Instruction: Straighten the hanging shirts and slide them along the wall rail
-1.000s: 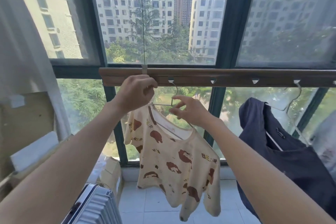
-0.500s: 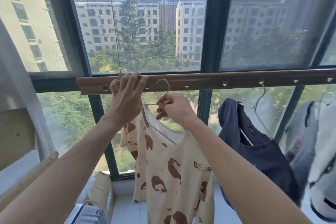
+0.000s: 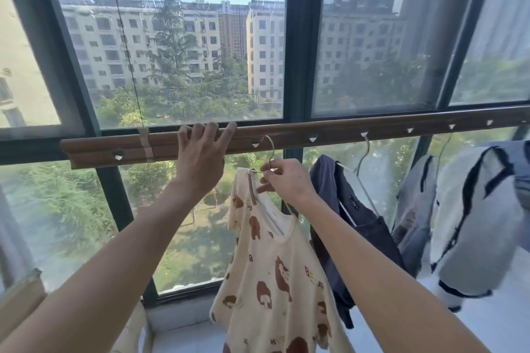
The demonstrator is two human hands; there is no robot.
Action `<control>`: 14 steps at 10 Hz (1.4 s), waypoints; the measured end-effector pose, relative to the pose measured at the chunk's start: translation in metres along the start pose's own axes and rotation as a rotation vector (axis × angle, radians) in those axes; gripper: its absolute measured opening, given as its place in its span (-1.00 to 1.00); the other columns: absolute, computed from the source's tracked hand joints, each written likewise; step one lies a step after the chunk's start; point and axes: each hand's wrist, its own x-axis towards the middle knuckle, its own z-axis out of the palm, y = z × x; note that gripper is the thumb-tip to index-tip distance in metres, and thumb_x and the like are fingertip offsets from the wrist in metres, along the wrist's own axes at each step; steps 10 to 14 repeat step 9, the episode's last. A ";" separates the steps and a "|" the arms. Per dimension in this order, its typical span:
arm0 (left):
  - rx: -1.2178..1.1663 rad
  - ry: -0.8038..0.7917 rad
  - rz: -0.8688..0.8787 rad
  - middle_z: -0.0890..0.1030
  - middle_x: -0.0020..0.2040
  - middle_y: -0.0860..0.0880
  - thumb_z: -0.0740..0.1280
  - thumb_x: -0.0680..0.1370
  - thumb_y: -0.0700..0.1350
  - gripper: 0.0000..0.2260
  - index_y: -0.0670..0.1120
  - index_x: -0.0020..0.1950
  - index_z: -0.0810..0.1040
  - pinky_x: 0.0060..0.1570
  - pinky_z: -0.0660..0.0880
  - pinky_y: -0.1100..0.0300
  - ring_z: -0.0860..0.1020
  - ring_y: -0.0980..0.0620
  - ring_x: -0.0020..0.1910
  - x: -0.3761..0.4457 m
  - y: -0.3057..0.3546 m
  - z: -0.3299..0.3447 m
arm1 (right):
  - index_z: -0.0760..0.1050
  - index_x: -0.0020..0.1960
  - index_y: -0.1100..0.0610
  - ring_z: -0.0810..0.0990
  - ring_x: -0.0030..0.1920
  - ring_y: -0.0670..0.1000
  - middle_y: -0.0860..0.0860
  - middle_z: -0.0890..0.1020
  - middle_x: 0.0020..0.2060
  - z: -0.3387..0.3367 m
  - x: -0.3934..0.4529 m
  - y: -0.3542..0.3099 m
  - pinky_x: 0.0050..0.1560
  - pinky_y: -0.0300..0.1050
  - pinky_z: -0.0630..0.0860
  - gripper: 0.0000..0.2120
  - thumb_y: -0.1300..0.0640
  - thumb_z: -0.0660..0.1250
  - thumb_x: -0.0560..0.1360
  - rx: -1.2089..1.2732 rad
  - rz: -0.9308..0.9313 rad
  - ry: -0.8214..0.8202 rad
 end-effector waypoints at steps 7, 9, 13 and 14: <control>-0.134 -0.009 -0.098 0.49 0.30 -0.16 0.37 0.35 -0.31 -0.34 -0.01 0.44 0.38 0.31 0.19 -0.15 0.42 -0.18 0.31 0.000 0.015 -0.001 | 0.37 0.47 0.08 0.62 0.05 -0.07 0.02 0.51 0.36 0.000 0.003 0.020 -0.09 -0.40 0.42 -0.61 0.11 0.19 0.65 -0.242 0.020 -0.163; -0.565 0.058 -0.054 0.45 0.39 -0.11 0.34 0.43 -0.27 -0.41 -0.04 0.46 0.36 0.36 0.25 -0.09 0.40 -0.07 0.37 0.012 0.062 -0.024 | 0.43 0.41 0.04 0.54 0.21 -0.02 -0.05 0.59 0.25 -0.048 -0.009 0.037 0.14 -0.22 0.40 -0.61 0.12 0.26 0.60 -0.131 -0.002 -0.017; -0.565 0.058 -0.054 0.45 0.39 -0.11 0.34 0.43 -0.27 -0.41 -0.04 0.46 0.36 0.36 0.25 -0.09 0.40 -0.07 0.37 0.012 0.062 -0.024 | 0.43 0.41 0.04 0.54 0.21 -0.02 -0.05 0.59 0.25 -0.048 -0.009 0.037 0.14 -0.22 0.40 -0.61 0.12 0.26 0.60 -0.131 -0.002 -0.017; -0.565 0.058 -0.054 0.45 0.39 -0.11 0.34 0.43 -0.27 -0.41 -0.04 0.46 0.36 0.36 0.25 -0.09 0.40 -0.07 0.37 0.012 0.062 -0.024 | 0.43 0.41 0.04 0.54 0.21 -0.02 -0.05 0.59 0.25 -0.048 -0.009 0.037 0.14 -0.22 0.40 -0.61 0.12 0.26 0.60 -0.131 -0.002 -0.017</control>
